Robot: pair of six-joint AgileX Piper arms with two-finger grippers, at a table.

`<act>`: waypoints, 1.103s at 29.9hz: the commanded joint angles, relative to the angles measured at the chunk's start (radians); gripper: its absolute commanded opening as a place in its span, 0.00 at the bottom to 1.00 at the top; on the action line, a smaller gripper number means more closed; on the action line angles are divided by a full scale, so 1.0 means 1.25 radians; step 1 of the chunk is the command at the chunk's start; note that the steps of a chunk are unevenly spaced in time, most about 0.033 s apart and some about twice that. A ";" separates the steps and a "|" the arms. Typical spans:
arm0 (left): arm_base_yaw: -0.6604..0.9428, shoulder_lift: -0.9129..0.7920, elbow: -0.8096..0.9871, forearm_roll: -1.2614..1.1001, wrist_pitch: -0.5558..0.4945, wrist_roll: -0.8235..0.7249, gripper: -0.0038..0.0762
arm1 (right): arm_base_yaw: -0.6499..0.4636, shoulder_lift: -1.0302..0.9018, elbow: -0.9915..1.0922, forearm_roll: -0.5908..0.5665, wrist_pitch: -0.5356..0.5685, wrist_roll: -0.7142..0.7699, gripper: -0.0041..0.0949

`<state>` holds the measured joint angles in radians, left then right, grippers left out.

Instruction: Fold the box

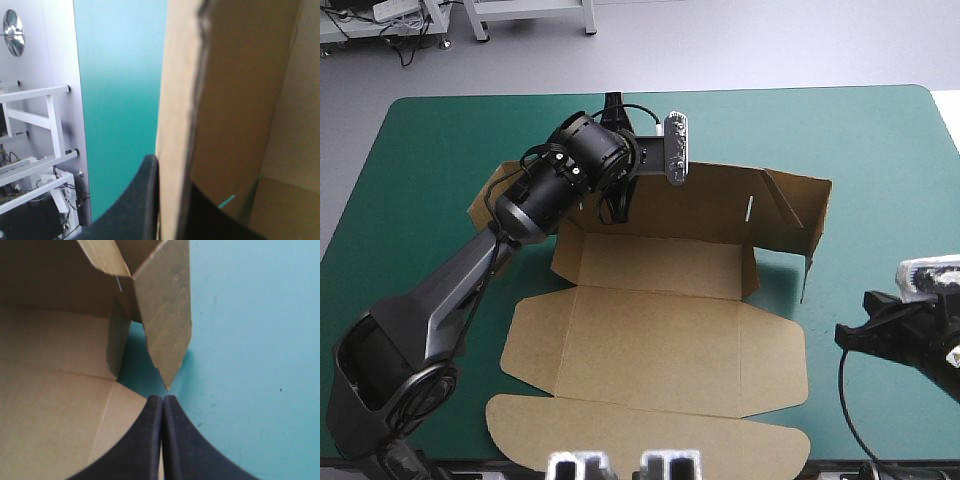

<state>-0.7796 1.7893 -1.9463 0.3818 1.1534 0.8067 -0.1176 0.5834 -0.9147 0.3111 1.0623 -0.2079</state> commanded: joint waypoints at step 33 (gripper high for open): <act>-0.130 -0.175 0.487 0.586 -0.344 -0.623 0.04 | 0.002 0.799 -0.716 0.238 0.072 -0.005 0.03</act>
<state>-0.9362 1.6166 -1.3243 1.0707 0.7439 0.0798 -0.1176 1.5517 -1.7430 0.5628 1.1565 -0.1966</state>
